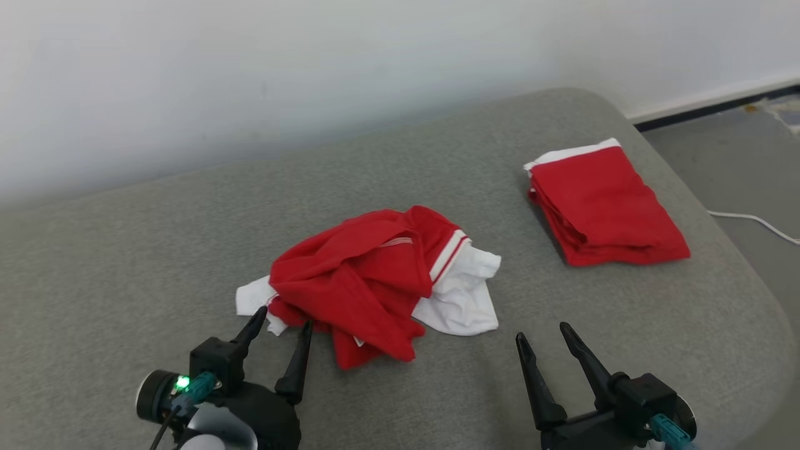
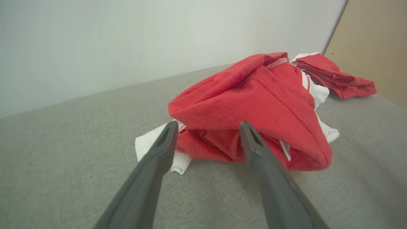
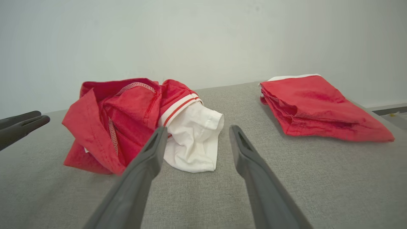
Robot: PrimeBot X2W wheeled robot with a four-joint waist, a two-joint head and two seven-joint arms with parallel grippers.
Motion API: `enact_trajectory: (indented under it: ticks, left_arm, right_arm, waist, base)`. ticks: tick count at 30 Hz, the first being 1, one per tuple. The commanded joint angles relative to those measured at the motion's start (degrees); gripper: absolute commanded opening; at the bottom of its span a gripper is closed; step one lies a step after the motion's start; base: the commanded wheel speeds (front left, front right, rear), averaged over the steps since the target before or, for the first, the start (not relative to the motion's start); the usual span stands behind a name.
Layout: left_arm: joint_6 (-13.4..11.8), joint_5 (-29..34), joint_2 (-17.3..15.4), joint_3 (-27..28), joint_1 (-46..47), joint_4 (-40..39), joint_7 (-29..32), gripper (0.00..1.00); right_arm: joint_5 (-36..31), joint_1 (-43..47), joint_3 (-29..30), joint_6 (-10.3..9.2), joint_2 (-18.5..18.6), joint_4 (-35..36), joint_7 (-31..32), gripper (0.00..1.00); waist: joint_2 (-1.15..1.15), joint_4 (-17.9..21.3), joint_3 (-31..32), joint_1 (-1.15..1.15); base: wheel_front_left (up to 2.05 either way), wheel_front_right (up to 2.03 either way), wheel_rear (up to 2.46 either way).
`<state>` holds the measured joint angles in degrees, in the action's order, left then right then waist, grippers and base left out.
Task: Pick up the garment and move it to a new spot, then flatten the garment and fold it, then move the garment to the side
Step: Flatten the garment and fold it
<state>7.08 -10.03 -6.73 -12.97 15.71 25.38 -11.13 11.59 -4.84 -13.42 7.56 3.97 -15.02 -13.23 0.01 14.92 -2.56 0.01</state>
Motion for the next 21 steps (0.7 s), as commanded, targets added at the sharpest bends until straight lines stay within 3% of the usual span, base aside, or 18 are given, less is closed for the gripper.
enact_trajectory:
  ticks: [1,13,14,15,16,21]
  left_arm:
    - [0.2,-0.4,-0.1,-0.4,1.4,0.7,-0.5,1.0]
    - [0.2,-1.1,-0.7,-4.0,7.9,7.7,2.9,1.0]
    - [0.2,-0.7,-0.8,-4.5,8.3,8.2,3.1,0.66]
    - [0.2,-0.6,-0.9,-4.7,8.7,8.3,2.9,0.25]
    - [0.2,-0.6,-0.8,-4.9,9.0,8.4,2.4,0.0]
    - [0.3,-2.1,0.4,-5.7,10.7,7.7,0.0,0.0]
  right_arm:
    - [0.5,-0.7,0.1,-0.17,-0.2,0.0,-0.4,1.0]
    - [0.7,-1.8,-0.5,-0.17,-0.6,-1.3,-1.4,1.0]
    - [0.8,-1.9,-0.6,-0.17,-0.6,-1.3,-1.4,1.0]
    - [0.8,-1.9,-0.7,-0.17,-0.6,-1.5,-1.5,1.0]
    - [0.8,-1.9,-0.7,-0.17,-0.7,-1.6,-1.5,1.0]
    - [0.6,-1.2,-0.7,-0.17,-0.7,-2.0,-1.6,1.0]
  waist:
    - [-0.01,3.1,-2.1,-0.01]
    - [-0.01,5.7,-3.1,-0.01]
    - [-0.01,5.8,-3.0,-0.01]
    - [-0.01,5.9,-2.9,-0.01]
    - [-0.01,5.9,-2.8,-0.01]
    - [-0.01,5.7,-1.8,-0.01]
  base:
    - [0.0,0.0,0.0]
    - [0.0,0.0,0.0]
    - [0.0,0.0,0.0]
    - [0.0,0.0,0.0]
    - [0.0,0.0,0.0]
    - [0.0,0.0,0.0]
